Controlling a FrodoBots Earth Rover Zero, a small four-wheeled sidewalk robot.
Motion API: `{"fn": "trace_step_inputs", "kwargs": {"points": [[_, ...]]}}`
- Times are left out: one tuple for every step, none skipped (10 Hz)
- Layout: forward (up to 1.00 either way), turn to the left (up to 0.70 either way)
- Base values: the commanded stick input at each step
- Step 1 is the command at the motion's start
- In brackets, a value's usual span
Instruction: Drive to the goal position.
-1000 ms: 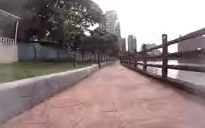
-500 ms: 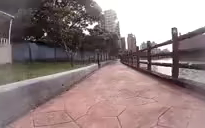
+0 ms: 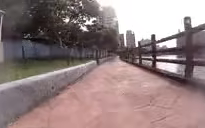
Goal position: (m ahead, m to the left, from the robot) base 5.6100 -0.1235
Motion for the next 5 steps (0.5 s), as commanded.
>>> {"fn": "trace_step_inputs", "kwargs": {"points": [[1.0,0.0],[1.0,0.0],[1.0,0.0],[1.0,0.0],[1.0,0.0]]}}
